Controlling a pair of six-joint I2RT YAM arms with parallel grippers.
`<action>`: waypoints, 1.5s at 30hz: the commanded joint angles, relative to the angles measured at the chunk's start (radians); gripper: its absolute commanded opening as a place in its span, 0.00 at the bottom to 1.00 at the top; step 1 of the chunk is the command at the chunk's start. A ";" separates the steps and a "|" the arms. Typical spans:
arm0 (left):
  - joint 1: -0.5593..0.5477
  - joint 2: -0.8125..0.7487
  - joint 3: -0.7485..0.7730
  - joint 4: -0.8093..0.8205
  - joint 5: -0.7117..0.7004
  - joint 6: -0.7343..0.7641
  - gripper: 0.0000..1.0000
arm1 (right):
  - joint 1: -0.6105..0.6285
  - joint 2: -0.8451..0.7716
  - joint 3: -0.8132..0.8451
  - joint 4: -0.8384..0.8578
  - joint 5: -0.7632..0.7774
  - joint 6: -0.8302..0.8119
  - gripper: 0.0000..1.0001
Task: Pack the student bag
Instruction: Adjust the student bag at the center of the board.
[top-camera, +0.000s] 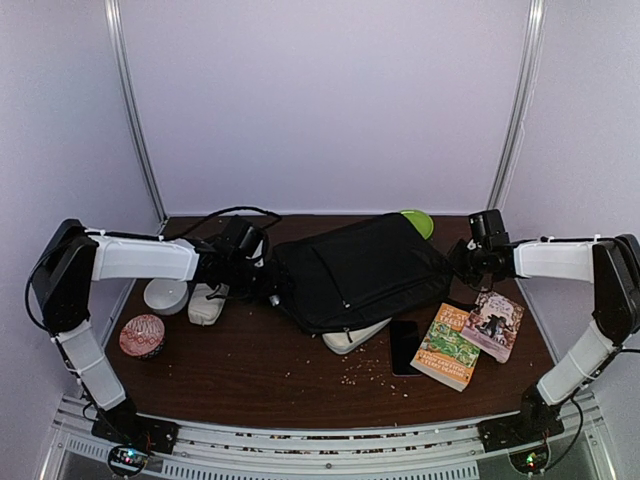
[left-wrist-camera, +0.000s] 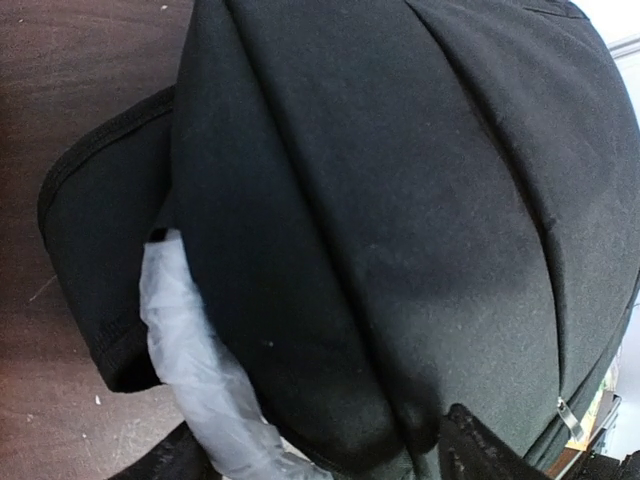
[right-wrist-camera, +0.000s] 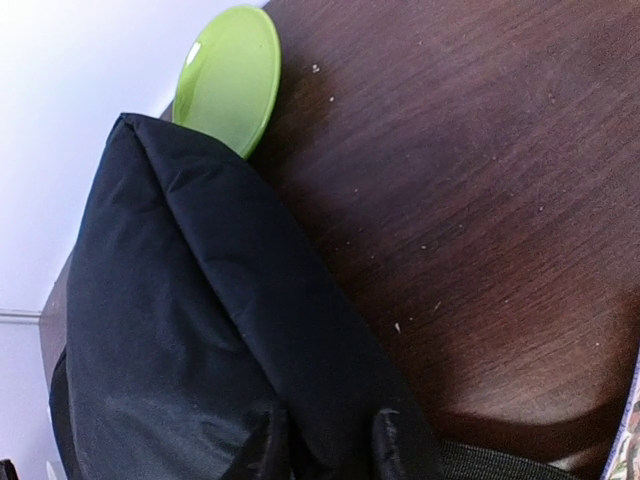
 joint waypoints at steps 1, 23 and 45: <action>0.001 0.028 0.041 0.062 0.042 -0.005 0.70 | 0.000 -0.041 -0.035 0.011 -0.029 -0.028 0.16; -0.030 -0.190 0.043 0.107 0.004 0.081 0.00 | 0.025 -0.484 -0.074 -0.112 0.005 -0.112 0.00; -0.111 -0.061 0.004 0.207 0.008 0.050 0.00 | 0.161 -0.621 -0.177 -0.316 0.190 -0.133 0.80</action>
